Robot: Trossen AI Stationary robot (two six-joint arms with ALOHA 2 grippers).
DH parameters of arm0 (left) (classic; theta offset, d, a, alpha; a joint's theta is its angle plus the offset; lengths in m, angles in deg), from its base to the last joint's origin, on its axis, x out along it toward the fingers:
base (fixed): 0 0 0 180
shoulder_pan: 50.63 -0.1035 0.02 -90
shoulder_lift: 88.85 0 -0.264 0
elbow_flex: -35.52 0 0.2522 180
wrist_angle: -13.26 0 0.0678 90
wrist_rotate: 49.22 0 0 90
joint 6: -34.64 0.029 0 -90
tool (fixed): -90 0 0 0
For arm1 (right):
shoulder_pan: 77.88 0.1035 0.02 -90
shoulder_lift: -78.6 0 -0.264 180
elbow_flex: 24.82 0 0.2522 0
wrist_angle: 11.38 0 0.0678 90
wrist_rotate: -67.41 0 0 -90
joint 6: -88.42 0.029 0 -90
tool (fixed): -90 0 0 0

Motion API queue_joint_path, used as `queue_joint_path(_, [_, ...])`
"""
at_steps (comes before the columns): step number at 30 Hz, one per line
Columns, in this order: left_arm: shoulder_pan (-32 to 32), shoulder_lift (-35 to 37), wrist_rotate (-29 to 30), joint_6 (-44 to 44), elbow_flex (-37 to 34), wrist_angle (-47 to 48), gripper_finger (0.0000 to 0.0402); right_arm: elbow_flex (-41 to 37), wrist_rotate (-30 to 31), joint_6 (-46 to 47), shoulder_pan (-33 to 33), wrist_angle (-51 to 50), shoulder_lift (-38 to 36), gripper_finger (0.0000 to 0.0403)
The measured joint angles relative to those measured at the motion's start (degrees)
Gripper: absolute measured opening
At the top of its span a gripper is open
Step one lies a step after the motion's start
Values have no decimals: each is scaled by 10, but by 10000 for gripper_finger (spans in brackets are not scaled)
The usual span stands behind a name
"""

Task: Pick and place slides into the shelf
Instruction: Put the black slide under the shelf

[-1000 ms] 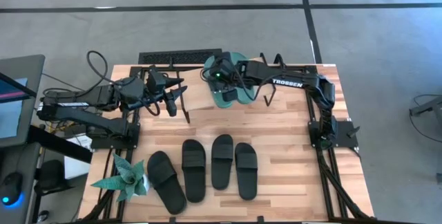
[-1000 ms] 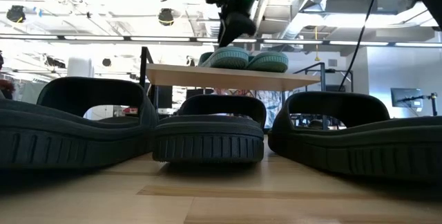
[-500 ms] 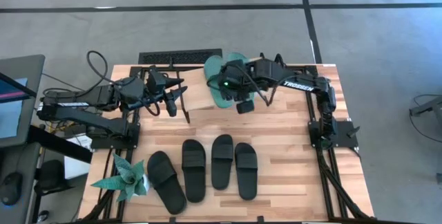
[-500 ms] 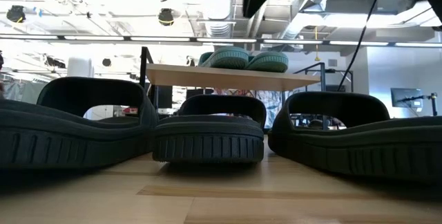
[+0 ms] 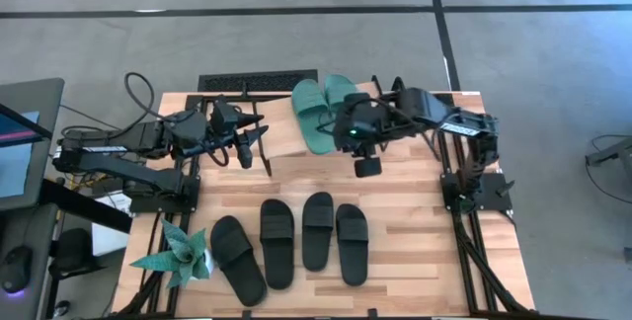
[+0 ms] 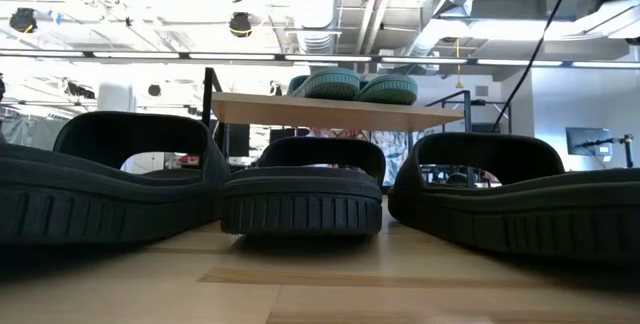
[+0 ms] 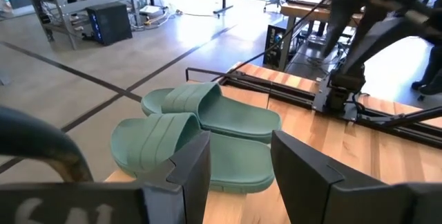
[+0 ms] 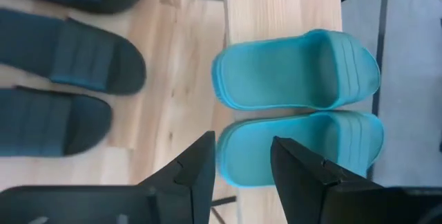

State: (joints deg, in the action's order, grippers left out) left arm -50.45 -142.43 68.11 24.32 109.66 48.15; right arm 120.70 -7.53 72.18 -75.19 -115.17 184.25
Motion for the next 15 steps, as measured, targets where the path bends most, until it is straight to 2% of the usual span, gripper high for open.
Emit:
queue_joint_path(8, [0, 0, -5, 0, 0, 1, 139, 0, -17, 43, 66, 0, -28, 127])
queue_joint_path(15, [0, 0, -6, 0, 0, 0, 139, 0, -45, 64, 97, 9, -43, 127])
